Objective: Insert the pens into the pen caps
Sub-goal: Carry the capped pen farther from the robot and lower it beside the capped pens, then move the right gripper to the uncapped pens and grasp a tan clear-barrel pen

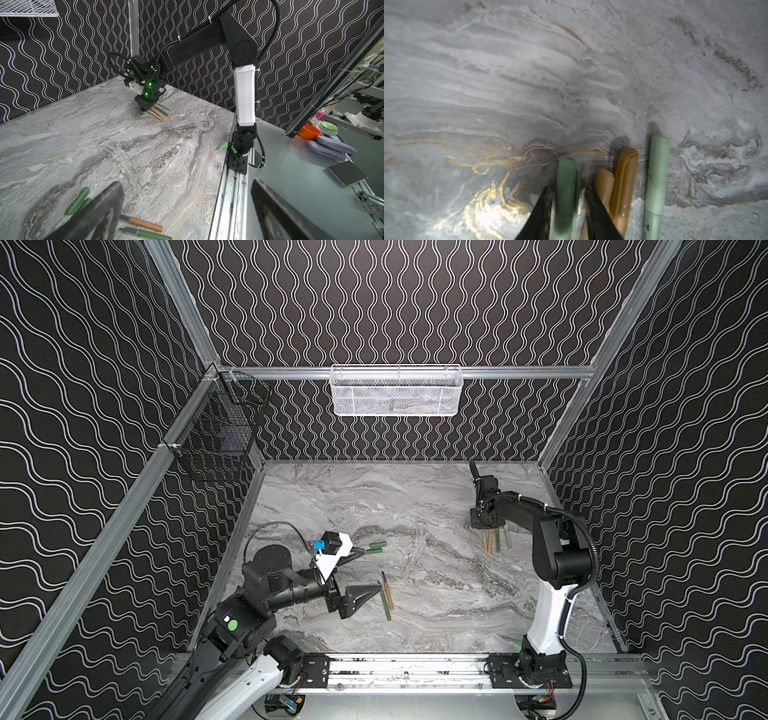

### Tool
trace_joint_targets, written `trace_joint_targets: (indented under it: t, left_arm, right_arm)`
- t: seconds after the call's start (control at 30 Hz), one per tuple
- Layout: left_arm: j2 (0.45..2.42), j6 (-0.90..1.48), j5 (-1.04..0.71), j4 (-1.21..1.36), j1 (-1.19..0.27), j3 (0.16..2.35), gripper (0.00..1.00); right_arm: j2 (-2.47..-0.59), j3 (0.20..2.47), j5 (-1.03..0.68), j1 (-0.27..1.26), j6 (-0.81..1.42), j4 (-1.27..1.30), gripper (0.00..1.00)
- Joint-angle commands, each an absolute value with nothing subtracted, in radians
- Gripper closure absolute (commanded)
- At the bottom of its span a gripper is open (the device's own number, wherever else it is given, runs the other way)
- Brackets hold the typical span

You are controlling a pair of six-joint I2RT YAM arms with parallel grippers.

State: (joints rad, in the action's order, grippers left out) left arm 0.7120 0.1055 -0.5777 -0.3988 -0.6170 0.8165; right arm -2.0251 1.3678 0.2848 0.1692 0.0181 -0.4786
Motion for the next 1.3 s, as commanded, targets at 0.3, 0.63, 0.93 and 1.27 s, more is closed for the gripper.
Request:
trace_joint_targets:
  t: [0.3,0.63,0.93,1.27]
  left_arm:
    - [0.707,0.090,-0.529,-0.432,-0.617,0.822,0.01]
    - [0.740,0.141,-0.174,-0.604,-0.618,0.848,0.01]
    - [0.666,0.183,-0.017,-0.665,-0.617,0.844,0.01]
    - [0.639,0.192,0.069,-0.671,-0.617,0.836,0.01]
  right_arm:
    - [-1.801,1.292,0.056,0.259,0.040,-0.513,0.55]
    - [-1.698,1.175,-0.095,0.626,-0.105,-0.346,0.46]
    - [-1.952,1.379,-0.066,0.725,-0.151,-0.409,0.44]
    - [-1.888,1.304,-0.078,0.840,0.005,-0.439,0.44]
